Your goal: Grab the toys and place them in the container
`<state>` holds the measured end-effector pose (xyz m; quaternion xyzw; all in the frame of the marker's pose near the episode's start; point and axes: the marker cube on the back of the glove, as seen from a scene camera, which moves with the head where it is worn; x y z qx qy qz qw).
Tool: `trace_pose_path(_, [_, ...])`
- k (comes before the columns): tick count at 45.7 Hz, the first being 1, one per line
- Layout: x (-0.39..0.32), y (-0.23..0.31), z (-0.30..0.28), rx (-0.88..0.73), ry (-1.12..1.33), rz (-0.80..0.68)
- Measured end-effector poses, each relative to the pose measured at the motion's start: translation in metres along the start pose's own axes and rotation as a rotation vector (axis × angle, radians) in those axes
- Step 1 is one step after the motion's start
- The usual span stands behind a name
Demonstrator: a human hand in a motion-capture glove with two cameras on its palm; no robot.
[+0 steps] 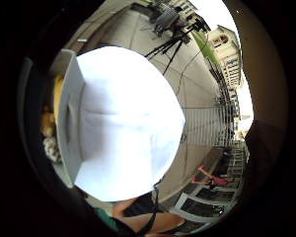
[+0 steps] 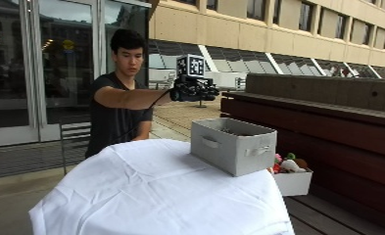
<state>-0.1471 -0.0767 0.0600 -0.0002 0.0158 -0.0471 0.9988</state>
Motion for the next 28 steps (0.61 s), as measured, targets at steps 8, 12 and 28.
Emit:
trace_pose_path(8, [0.093, 0.024, 0.009, -0.009, -0.027, 0.069])
trace_pose_path(12, [0.134, 0.040, 0.017, 0.001, -0.048, 0.111])
trace_pose_path(28, [0.200, 0.080, 0.030, 0.029, -0.047, 0.156])
